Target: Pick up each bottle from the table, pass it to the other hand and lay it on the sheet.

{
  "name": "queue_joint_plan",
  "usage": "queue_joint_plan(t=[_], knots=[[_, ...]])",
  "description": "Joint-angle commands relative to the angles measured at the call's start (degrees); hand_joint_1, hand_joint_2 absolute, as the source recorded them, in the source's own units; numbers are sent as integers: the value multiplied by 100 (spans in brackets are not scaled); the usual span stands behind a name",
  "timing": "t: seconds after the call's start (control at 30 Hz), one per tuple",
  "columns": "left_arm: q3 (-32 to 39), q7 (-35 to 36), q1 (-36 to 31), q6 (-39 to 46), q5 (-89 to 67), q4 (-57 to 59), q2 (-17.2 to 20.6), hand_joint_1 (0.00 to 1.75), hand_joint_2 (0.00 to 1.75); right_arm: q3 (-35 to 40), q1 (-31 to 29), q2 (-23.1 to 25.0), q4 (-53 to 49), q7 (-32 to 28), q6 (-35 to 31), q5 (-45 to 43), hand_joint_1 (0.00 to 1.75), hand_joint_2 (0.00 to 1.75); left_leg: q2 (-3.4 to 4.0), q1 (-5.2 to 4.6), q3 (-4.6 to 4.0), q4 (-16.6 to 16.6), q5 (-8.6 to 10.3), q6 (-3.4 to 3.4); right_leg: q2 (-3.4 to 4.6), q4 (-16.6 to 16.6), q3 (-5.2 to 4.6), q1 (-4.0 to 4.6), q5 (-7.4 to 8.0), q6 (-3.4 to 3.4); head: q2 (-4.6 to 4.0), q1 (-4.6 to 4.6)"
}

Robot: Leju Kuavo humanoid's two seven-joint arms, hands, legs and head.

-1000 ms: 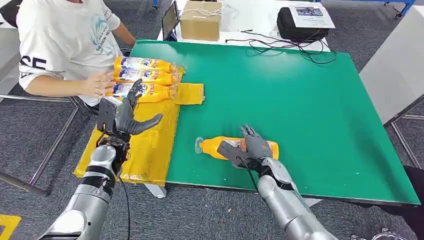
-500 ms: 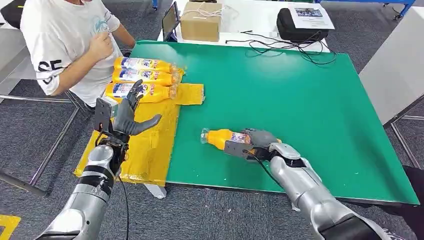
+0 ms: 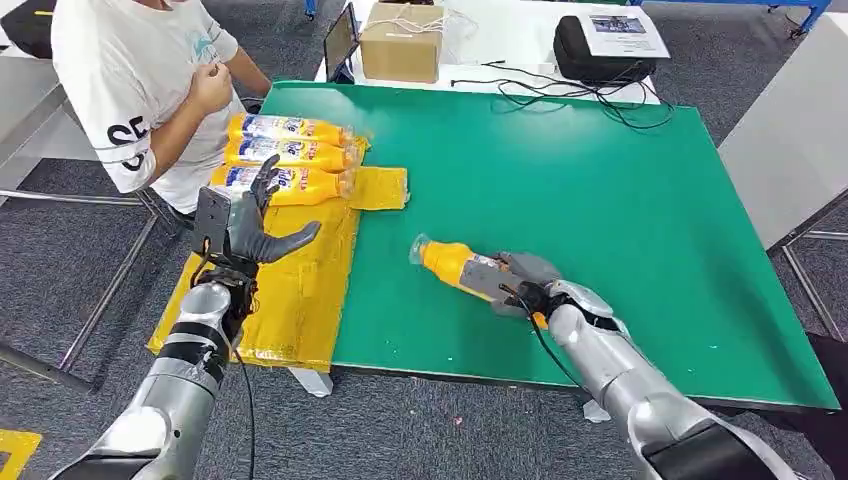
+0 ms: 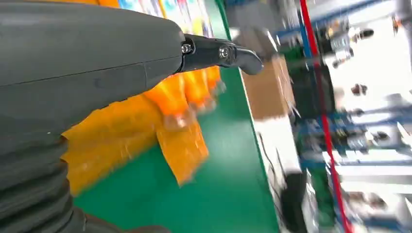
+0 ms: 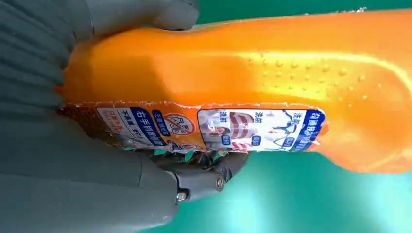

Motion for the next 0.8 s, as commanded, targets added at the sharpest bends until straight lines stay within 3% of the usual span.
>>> queue_joint_plan(t=[0.03,0.3,0.63,0.8], knots=[[-181,735,-488,-809,458,910,-168,0,175,-886,945,796,-1623,-150,-1103,-464,175,175,8,2,26,1,-18,-10,6,6,20,3,-16,-13,0,-2],[-717,604,-677,-1576,755,1247,-162,0,175,-808,447,1190,-1219,-517,-1410,-432,175,175,9,1,2,5,-8,-6,6,12,-11,0,-9,-7,0,-2],[-742,629,-672,-1558,778,1216,-168,0,175,-799,439,1205,-1182,-525,-1437,-430,175,175,10,3,20,8,-20,-10,7,16,10,3,-20,-13,0,-2],[-808,802,-698,-2091,1353,1207,-206,0,175,-635,291,1301,-959,-560,-1406,-326,175,175,7,2,9,8,-14,-8,4,14,1,2,-15,-11,0,-2]])
